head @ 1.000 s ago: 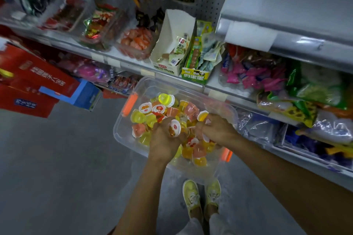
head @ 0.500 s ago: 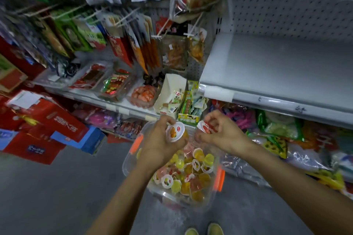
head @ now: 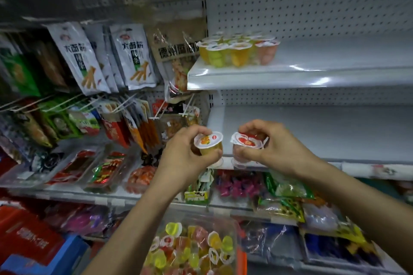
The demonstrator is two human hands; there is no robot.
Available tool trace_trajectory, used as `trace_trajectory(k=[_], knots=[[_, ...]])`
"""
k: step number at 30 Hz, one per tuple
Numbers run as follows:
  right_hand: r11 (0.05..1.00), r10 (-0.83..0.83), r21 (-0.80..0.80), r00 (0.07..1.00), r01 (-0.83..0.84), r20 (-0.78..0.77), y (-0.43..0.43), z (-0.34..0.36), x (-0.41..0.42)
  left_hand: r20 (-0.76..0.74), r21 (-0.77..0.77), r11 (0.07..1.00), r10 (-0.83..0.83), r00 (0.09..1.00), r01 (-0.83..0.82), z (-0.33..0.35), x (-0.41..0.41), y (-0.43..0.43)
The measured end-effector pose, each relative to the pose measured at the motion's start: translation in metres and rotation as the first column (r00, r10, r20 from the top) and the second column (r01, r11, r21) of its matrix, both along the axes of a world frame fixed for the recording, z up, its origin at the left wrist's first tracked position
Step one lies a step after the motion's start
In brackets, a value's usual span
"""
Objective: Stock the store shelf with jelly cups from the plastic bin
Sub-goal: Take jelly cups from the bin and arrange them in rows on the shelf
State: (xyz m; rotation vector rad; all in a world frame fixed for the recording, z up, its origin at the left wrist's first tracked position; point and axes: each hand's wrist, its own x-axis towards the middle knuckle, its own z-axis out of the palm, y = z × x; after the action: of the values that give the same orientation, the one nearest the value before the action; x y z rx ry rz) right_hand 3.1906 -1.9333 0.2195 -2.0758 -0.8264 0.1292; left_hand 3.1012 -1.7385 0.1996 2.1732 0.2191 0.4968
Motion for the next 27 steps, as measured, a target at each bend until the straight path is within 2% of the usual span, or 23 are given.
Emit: trace_trajectory(k=[3,10,17,23,27], knots=[[0.997,-0.046,0.061,0.996,0.041,0.082,-0.008,0.026,0.006,0.045,0.015,0.999,-0.038,0.998,0.038,0.033,0.018,-0.009],[0.986,-0.1,0.154,0.965,0.063,0.242,-0.026,0.095,0.047,0.172,0.192,0.98,-0.077,0.982,0.044,0.112,0.064,-0.028],[0.963,-0.214,0.218,0.942,0.159,0.258,-0.049,0.15,0.116,0.298,0.176,0.984,-0.071,0.952,0.018,0.171,0.131,-0.046],[0.961,-0.251,0.186,0.921,0.202,0.297,-0.054,0.173,0.198,0.275,0.169,0.986,-0.032,0.961,-0.016,0.196,0.201,-0.05],[0.969,-0.246,0.11,0.914,0.222,0.322,-0.045,0.169,0.253,0.231,0.21,0.977,-0.032,0.972,-0.018,0.201,0.24,-0.047]])
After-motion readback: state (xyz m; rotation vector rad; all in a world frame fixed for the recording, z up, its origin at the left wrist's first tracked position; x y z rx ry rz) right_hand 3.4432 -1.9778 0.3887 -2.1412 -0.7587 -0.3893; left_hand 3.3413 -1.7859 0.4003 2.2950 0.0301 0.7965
